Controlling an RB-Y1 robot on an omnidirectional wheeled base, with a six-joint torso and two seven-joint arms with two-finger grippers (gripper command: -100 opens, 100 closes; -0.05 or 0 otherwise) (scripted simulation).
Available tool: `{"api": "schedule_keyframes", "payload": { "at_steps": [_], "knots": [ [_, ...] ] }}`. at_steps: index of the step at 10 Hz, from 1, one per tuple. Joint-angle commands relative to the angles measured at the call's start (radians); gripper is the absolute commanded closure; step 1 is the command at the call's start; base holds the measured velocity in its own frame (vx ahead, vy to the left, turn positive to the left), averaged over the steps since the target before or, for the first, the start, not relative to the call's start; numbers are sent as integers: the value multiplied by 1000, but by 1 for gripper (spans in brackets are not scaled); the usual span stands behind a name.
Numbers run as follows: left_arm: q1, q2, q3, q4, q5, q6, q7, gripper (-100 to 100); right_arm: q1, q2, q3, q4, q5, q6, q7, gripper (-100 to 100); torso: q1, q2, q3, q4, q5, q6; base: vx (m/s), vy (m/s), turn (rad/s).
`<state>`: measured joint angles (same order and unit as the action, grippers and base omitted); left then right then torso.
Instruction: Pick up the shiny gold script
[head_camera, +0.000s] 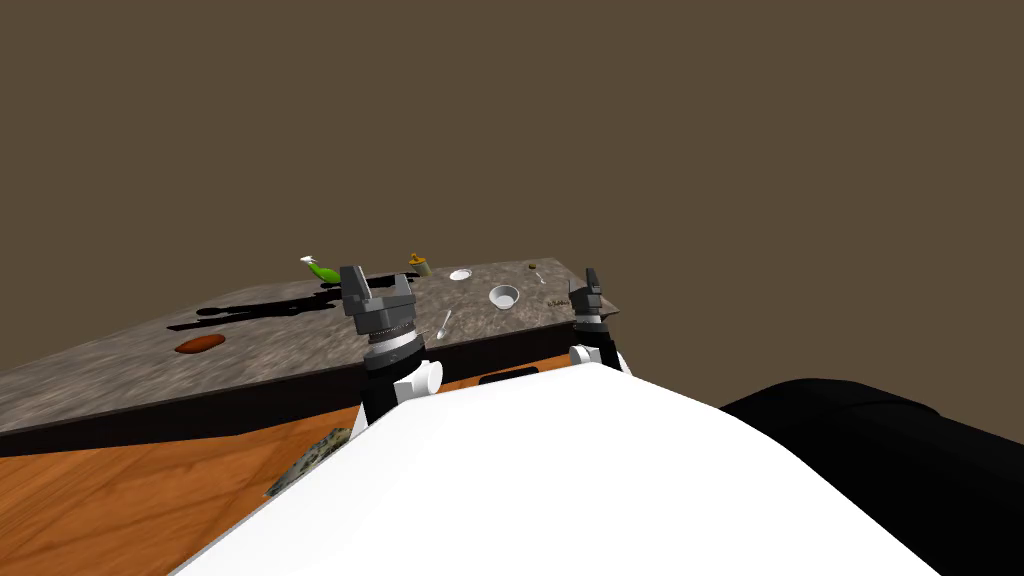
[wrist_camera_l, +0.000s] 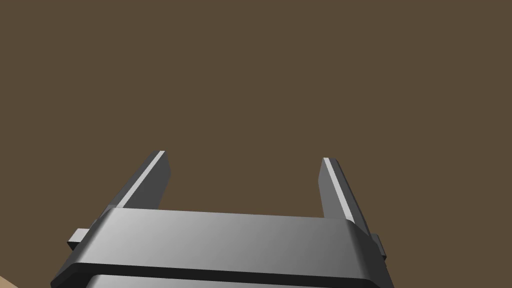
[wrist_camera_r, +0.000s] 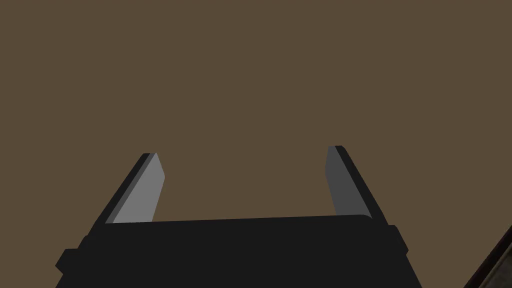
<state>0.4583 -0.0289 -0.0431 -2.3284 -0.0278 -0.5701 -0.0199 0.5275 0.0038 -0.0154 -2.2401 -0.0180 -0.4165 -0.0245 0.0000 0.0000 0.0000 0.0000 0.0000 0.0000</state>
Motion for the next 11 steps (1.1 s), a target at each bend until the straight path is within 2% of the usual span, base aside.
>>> {"api": "schedule_keyframes", "payload": {
  "at_steps": [1,4,5,7,8,10,11],
  "knots": [
    [0,0,0,0,0,0,0,0,4,-32,3,14,2,-1,-1,-100,0,0,0,0,0,0,-5,4,43],
    [0,0,0,0,0,0,0,0,19,-117,16,71,11,-4,-5,-100,0,1,1,0,0,0,-20,12,76],
    [0,0,0,0,0,0,0,0,19,-124,16,71,11,-4,-5,-100,1,2,1,0,0,0,-19,9,33],
    [0,0,0,0,0,0,0,0,33,-192,31,128,21,-9,-9,-100,0,1,1,0,0,0,-23,12,116],
    [0,0,0,0,0,0,0,0,33,-201,31,128,21,-9,-9,-100,0,2,1,0,0,0,-20,10,41],
    [0,0,0,0,0,0,0,0,50,-275,51,187,34,-15,-15,-100,1,1,1,0,0,0,-25,22,150],
    [0,0,0,0,0,0,0,0,50,-285,51,198,34,-15,-15,-100,1,2,1,0,0,0,-22,17,51]
  ]
}}
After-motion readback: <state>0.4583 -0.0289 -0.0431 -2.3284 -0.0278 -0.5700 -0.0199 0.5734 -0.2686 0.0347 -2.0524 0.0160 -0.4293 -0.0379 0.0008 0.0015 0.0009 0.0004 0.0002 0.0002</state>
